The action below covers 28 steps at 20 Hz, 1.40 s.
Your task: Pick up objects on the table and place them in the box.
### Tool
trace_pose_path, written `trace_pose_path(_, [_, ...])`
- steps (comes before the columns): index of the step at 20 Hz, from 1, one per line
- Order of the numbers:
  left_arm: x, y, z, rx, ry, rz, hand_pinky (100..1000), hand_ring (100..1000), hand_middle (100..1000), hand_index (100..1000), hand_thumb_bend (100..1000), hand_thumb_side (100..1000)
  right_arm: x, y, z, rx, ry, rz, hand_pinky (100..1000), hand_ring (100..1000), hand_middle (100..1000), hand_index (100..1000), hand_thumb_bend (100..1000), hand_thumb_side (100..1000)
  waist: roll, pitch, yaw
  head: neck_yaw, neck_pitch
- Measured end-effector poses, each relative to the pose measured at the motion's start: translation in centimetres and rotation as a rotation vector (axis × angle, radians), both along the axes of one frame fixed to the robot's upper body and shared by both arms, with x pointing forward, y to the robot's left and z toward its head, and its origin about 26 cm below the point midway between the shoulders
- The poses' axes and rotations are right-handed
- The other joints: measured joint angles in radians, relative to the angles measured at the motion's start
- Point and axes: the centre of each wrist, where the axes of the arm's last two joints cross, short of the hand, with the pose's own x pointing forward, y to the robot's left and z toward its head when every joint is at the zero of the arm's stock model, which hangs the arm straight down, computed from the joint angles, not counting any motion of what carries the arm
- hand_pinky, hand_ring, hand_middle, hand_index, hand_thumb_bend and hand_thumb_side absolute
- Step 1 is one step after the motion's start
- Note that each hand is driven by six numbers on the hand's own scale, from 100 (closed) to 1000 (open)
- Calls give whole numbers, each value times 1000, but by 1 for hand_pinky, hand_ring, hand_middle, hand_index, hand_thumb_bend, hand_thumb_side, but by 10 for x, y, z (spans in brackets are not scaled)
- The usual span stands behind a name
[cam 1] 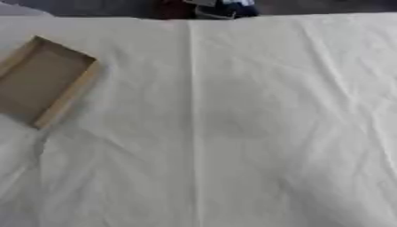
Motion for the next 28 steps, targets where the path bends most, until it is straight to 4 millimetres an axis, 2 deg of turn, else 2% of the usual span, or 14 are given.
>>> trace_pose_path(1, [3,-8,7,15,-4,-12,130,303,352,444,190,100,0,0,0,0,0,0,728,726,611,738,100,457,0,0,0,1,2])
trace_pose_path(2, [6,-15,13,29,0,-20,130,303,352,445,156,100,0,0,0,-1,0,1,728,726,611,738,100,452,0,0,-2,3,4])
trace_pose_path(4, [11,-28,19,50,25,-29,129,303,352,445,156,100,0,0,0,-2,0,2,728,726,611,738,100,453,0,-1,-6,8,6])
trace_pose_path(8, [19,-42,16,76,103,-14,130,303,353,447,143,100,0,0,0,-2,0,2,728,726,611,739,100,454,1,-1,-11,17,7])
trace_pose_path(14, [27,-38,-12,73,229,51,137,304,356,453,115,100,0,0,-1,-2,1,2,728,727,611,739,100,457,1,-1,-12,19,7])
trace_pose_path(20, [32,-24,-54,38,317,107,145,310,365,465,100,100,0,0,-1,-1,3,2,729,727,611,739,100,457,-4,-1,-12,23,4])
trace_pose_path(22, [32,-21,-67,22,335,124,192,345,403,521,138,100,0,0,-1,-2,2,2,729,728,611,739,100,458,-7,-1,-13,23,2])
trace_pose_path(23, [32,-20,-73,16,341,131,275,409,467,639,160,100,0,0,-1,-2,2,3,729,728,611,739,100,458,-7,0,-14,23,2])
trace_pose_path(24, [32,-19,-78,9,346,133,346,469,524,707,165,100,0,0,-1,-2,2,3,729,728,611,739,100,458,-7,0,-14,23,2])
trace_pose_path(25, [32,-18,-82,6,353,130,489,600,662,839,166,100,0,0,-1,-2,2,3,729,728,611,739,100,459,-6,0,-14,23,2])
trace_pose_path(28, [31,-16,-88,14,376,106,658,774,817,950,236,100,0,0,-1,-2,3,3,729,728,611,739,100,459,-6,0,-13,23,2])
